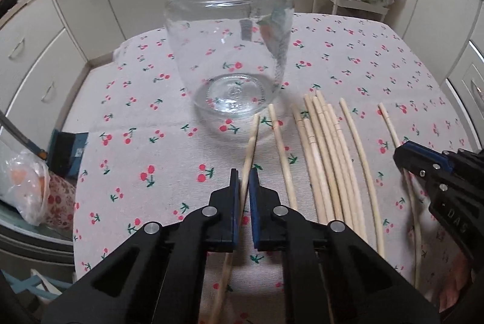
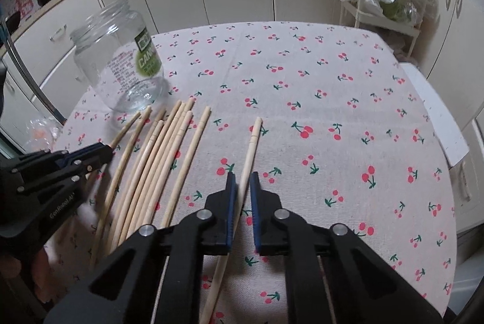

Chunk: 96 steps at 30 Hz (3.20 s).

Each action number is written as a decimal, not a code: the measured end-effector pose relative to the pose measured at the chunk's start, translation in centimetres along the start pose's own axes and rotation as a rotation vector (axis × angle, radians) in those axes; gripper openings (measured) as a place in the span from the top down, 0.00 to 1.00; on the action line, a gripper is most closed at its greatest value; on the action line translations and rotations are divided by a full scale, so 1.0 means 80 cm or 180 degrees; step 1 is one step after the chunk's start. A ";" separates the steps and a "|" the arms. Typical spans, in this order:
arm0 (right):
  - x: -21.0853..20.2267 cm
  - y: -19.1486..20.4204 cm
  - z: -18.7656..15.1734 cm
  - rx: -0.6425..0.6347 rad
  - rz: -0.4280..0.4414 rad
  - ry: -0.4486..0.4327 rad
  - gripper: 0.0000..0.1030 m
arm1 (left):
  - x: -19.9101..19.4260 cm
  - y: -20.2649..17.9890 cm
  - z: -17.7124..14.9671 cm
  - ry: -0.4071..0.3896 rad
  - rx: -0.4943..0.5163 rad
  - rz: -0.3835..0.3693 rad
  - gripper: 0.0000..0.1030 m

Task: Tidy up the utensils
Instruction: 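Lower the left tool onto one wooden stick and close it while the right tool grasps another stick, then lift the held stick upright with the left tool while the right tool lifts its stick, then lower the left tool's stick into the glass jar and open while the right tool does likewise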

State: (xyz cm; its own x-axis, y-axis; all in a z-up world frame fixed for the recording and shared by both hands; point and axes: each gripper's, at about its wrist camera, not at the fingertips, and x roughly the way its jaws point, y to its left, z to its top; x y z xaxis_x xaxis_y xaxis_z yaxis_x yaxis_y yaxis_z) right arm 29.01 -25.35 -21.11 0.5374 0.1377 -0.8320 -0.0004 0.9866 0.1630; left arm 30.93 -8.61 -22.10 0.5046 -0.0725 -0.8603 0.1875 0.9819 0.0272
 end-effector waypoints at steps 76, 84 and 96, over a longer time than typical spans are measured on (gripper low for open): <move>0.009 -0.046 -0.006 0.0576 0.0814 -0.0115 0.94 | -0.100 0.051 0.118 -0.1938 -0.0504 -0.0055 0.96; 0.008 -0.050 -0.005 0.0641 0.0836 -0.0094 0.94 | -0.121 0.055 0.079 -0.1733 -0.0397 -0.0071 0.94; -0.057 -0.006 0.040 0.0766 0.1243 -0.0662 0.94 | -0.125 0.102 -0.024 -0.1440 -0.0706 -0.0053 0.63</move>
State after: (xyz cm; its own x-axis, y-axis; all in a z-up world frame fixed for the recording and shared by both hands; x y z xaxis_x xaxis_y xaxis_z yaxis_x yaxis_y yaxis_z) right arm 29.28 -26.76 -15.72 0.6926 0.4481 -0.5652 -0.0536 0.8134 0.5793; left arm 25.80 0.50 -14.29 0.8270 -0.1088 -0.5515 0.0398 0.9900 -0.1356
